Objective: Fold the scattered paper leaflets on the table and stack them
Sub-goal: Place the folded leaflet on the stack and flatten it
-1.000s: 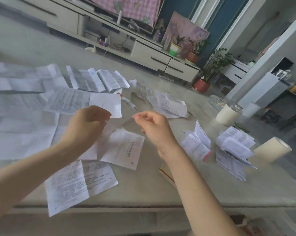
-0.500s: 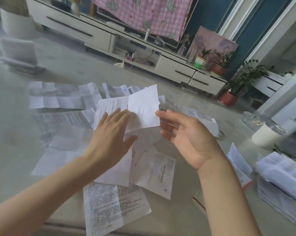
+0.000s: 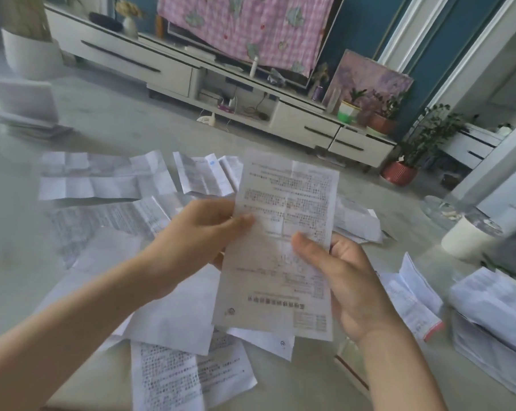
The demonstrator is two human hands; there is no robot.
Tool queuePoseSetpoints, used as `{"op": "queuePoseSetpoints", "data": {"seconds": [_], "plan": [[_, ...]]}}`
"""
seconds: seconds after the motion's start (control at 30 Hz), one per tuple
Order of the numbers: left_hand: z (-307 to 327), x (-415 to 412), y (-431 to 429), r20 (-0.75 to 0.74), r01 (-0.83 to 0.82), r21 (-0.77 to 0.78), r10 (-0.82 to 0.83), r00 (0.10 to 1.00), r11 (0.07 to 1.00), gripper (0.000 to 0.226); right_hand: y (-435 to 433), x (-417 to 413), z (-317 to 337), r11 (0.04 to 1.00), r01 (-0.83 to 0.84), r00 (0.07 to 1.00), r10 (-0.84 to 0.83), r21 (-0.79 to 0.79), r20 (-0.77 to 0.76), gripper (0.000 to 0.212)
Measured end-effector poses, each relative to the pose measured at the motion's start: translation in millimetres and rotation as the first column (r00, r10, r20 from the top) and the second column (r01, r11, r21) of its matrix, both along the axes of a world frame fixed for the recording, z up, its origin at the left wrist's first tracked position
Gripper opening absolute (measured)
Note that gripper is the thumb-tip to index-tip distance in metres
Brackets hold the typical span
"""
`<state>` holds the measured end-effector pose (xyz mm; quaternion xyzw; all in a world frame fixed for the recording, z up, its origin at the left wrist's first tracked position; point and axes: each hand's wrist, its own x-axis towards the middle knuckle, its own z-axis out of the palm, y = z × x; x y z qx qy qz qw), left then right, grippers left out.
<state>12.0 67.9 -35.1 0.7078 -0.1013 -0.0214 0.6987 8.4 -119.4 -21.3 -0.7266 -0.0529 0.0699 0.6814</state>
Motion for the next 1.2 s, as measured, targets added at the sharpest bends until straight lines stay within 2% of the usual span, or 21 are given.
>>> {"op": "queuePoseSetpoints", "data": {"seconds": [0.17,0.27,0.37,0.43,0.47,0.53,0.57,0.63,0.7,0.77,0.83,0.9,0.97,1.07,1.13,1.2], "plan": [[-14.0,5.8,-3.6,-0.127,0.050,-0.025,-0.053,0.990,0.998,0.019,-0.4,4.1,-9.3,0.999,0.040,0.999,-0.041,-0.026,-0.027,0.023],[-18.7,8.4,-4.8,-0.166,-0.002,-0.047,-0.006,0.986,0.999,0.027,-2.3,8.0,-12.4,0.997,0.063,0.989,-0.058,0.033,-0.134,0.019],[-13.4,8.6,-6.2,-0.257,-0.086,-0.188,0.035,0.966,0.978,0.034,-3.2,7.8,-12.0,0.998,0.052,0.992,-0.048,0.030,-0.119,0.024],[-11.6,9.1,-4.1,-0.335,-0.058,-0.338,-0.062,0.940,0.939,0.030,-4.7,6.4,-10.8,0.998,0.057,0.997,-0.058,-0.018,-0.060,0.038],[-12.1,9.0,-2.6,-0.354,-0.009,-0.367,-0.130,0.926,0.930,0.036,-6.0,6.1,-10.9,0.996,0.060,0.998,-0.061,-0.069,-0.012,0.044],[-17.5,9.1,-2.2,-0.340,0.079,-0.249,-0.164,0.926,0.965,0.046,-7.4,5.4,-10.9,0.985,0.043,0.997,-0.032,-0.165,0.067,0.050],[-19.9,8.7,-3.3,-0.319,0.075,-0.158,-0.123,0.940,0.985,0.042,-7.7,5.1,-10.3,0.982,0.015,0.997,-0.002,-0.189,0.073,0.049],[-23.2,8.7,-5.4,-0.279,-0.023,-0.032,0.013,0.960,0.999,0.019,-11.0,5.8,-8.9,0.981,-0.062,0.997,0.070,-0.182,0.040,0.043],[-23.3,8.9,-4.5,-0.256,-0.068,-0.006,0.065,0.965,0.998,0.006,-18.1,9.1,-8.0,0.992,-0.070,0.997,0.072,-0.103,0.023,0.035],[-23.1,10.2,-1.4,-0.226,-0.024,0.034,0.031,0.974,0.999,0.006,-22.1,10.0,-6.8,0.998,-0.036,0.999,0.038,-0.052,0.032,0.030],[-20.8,8.3,-0.9,-0.186,0.065,0.108,-0.044,0.982,0.992,0.011,-20.2,7.2,-8.6,0.983,-0.087,0.995,0.093,-0.159,0.026,0.026],[-20.0,5.6,-4.1,-0.162,0.120,0.111,-0.101,0.982,0.987,0.020,-13.2,2.6,-11.0,0.949,-0.167,0.985,0.170,-0.268,-0.012,0.021],[-19.6,5.7,-7.0,-0.148,0.099,0.038,-0.093,0.985,0.994,0.030,-8.4,2.8,-13.3,0.966,-0.077,0.996,0.084,-0.246,0.020,0.008],[-16.6,3.8,-9.1,-0.211,0.138,-0.205,-0.182,0.960,0.969,0.039,-12.3,10.0,-17.0,0.977,0.201,0.979,-0.198,-0.073,0.037,0.001],[-17.4,0.4,-12.1,-0.198,0.179,-0.174,-0.213,0.957,0.968,0.032,-11.2,12.2,-19.1,0.966,0.259,0.966,-0.258,0.024,-0.018,0.003],[-20.1,-2.8,-18.3,-0.197,0.111,-0.122,-0.134,0.971,0.986,0.019,-6.8,10.6,-20.7,0.970,0.238,0.970,-0.234,0.058,-0.062,0.004]]}}
